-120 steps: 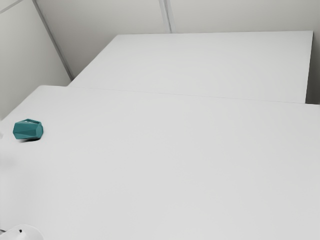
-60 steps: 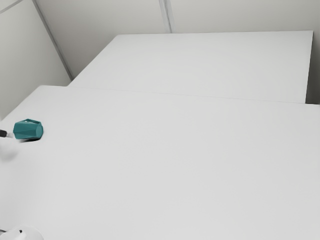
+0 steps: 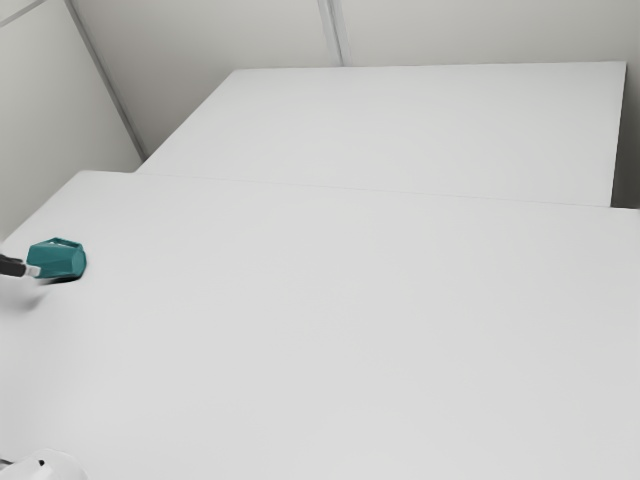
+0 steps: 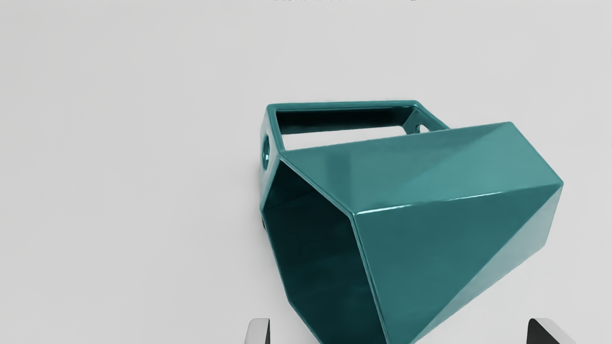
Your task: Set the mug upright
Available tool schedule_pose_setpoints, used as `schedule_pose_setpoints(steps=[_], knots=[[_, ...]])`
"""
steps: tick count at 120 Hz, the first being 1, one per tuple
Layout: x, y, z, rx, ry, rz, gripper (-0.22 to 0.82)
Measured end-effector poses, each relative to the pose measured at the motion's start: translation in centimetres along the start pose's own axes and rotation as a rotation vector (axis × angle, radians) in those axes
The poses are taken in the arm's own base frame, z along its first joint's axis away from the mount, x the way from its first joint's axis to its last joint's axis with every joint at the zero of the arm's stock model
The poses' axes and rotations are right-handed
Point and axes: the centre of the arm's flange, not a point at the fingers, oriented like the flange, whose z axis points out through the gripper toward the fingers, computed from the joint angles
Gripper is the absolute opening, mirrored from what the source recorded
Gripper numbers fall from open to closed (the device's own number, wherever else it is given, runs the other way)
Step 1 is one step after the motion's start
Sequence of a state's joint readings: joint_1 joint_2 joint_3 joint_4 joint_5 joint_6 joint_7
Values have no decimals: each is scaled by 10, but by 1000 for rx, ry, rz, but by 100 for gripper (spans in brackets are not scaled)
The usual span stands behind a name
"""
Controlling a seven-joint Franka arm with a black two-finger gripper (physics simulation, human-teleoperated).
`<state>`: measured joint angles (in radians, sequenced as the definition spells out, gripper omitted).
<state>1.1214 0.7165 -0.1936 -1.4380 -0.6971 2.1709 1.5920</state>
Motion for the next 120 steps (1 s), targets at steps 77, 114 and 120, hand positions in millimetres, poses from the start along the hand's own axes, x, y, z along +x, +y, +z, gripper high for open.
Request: schedule_pose_setpoints(steps=[77,114,120], knots=[[15,18,26,-51,5,60,36],[35,22,22,-40,13,97,4],[37,22,20,-36,13,103,-1]])
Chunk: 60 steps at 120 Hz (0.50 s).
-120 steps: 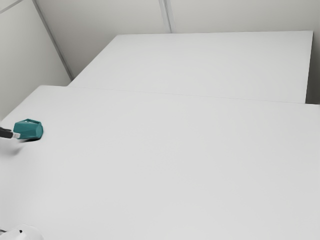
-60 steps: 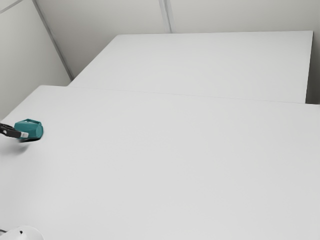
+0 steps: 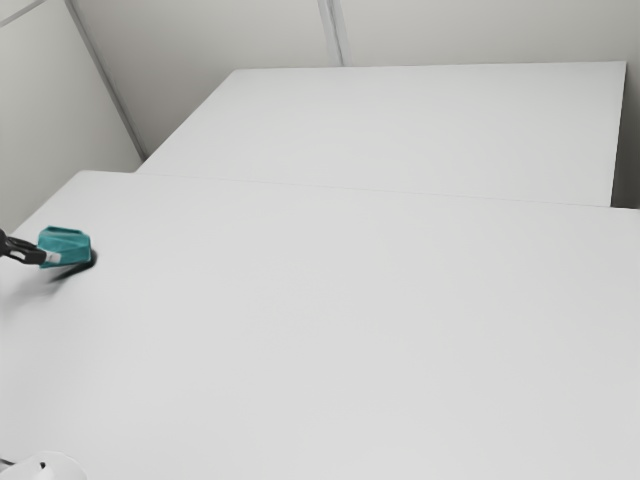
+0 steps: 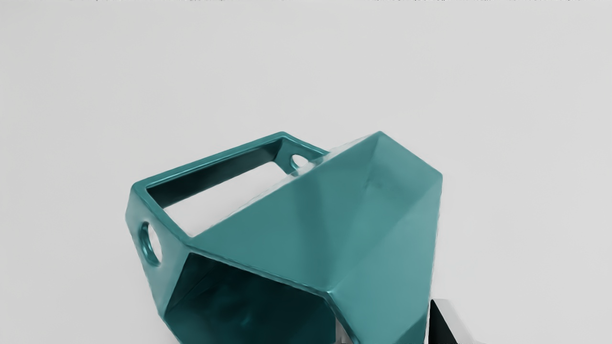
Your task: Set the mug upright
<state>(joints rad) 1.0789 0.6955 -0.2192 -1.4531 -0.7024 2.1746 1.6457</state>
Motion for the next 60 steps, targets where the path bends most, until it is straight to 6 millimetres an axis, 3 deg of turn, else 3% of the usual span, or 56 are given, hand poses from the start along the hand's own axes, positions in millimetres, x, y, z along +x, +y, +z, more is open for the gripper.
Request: schedule_pose_setpoints(steps=[22,45,60], knots=[[15,2,-5,12,-4,30,-11],[51,14,-12,33,-17,87,-15],[72,34,-19,42,-51,120,-16]])
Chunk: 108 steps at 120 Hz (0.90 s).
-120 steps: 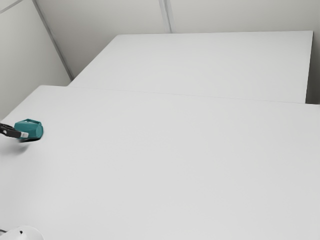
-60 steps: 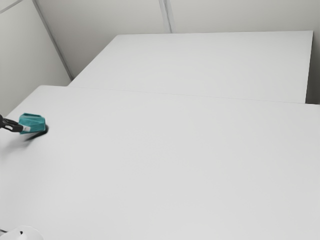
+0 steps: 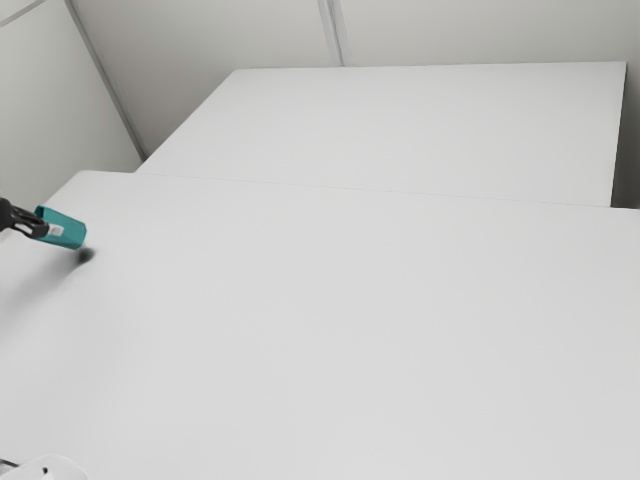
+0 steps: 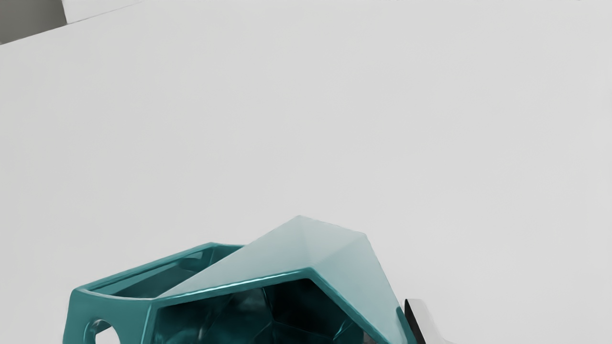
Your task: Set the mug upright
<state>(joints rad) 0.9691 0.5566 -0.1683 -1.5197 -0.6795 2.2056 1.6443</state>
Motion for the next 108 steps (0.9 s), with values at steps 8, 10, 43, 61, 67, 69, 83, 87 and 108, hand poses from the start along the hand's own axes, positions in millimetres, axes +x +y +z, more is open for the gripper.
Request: schedule_pose_setpoints(steps=[8,10,43,61,67,69,83,87,108], knots=[[19,23,-3,-4,-48,21,-17],[24,30,-3,-8,-57,24,-17],[96,133,0,-59,-243,128,-18],[130,173,4,-63,-337,154,-18],[141,187,9,-72,-360,151,-18],[144,192,10,-74,-367,150,-18],[165,229,20,-87,-421,139,-18],[172,239,23,-89,-435,137,-18],[205,290,44,-93,-510,120,-18]])
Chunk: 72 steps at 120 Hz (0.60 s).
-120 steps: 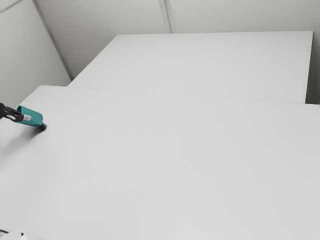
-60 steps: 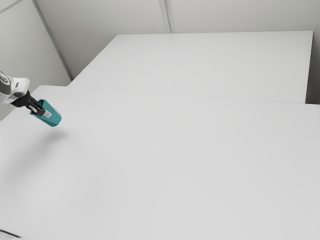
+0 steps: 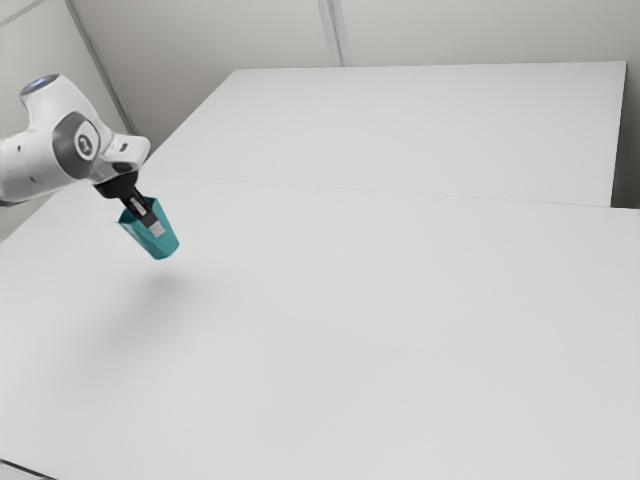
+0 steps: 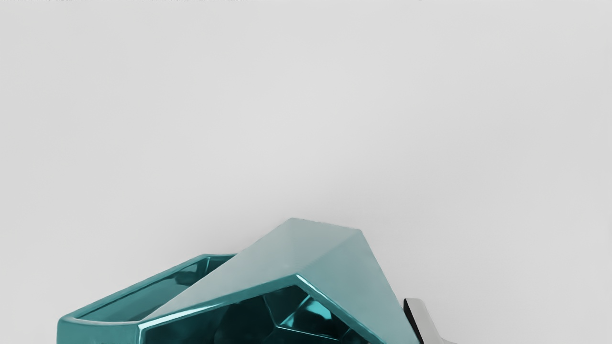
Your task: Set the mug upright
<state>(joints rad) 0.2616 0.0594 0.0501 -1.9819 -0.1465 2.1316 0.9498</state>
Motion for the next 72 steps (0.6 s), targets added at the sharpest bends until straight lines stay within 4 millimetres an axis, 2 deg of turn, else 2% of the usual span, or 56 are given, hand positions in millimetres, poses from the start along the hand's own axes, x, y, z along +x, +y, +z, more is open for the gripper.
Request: schedule_pose_setpoints(steps=[16,45,72], knots=[[24,26,9,1,-54,-30,-18],[52,64,25,35,-198,-90,-18],[75,92,53,56,-317,-170,-18]])
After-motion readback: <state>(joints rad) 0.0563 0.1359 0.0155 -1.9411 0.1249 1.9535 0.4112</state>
